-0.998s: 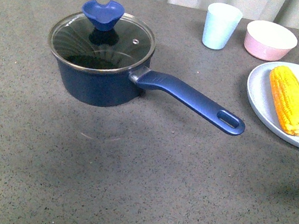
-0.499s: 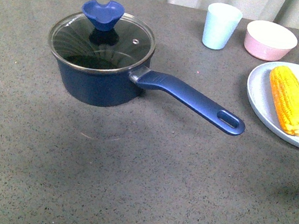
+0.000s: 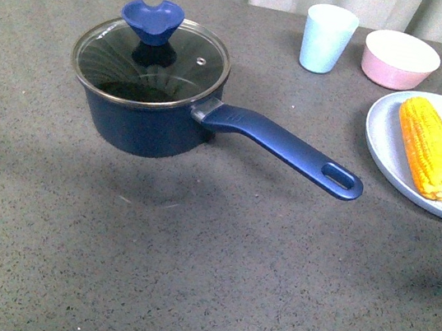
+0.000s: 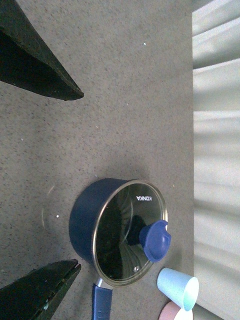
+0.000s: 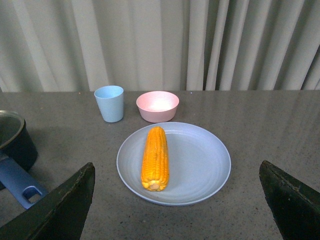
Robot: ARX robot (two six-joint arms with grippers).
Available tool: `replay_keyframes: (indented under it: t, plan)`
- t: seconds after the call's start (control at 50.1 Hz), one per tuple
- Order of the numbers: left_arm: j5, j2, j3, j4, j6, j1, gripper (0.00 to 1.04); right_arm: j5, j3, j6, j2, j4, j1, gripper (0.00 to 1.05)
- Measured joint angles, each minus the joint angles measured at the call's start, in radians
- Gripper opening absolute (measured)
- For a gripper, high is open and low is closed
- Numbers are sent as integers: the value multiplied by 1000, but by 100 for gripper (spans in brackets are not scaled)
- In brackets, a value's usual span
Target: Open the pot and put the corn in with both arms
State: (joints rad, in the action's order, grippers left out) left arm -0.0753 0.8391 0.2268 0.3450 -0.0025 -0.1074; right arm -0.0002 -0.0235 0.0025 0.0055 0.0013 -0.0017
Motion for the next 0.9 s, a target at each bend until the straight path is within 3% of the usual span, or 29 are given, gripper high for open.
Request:
replay_keyframes:
  t: [0.2,0.479,0.898]
  plan:
    - [31,294,66,220,-16,-85,96,0,0,0,0,0,0,96]
    - [68,591,160,413,-33,-159,96,0,0,0,0,0,0,96]
    - [128,875,367,452,-35,-267,96,0,0,0,0,0,0,96]
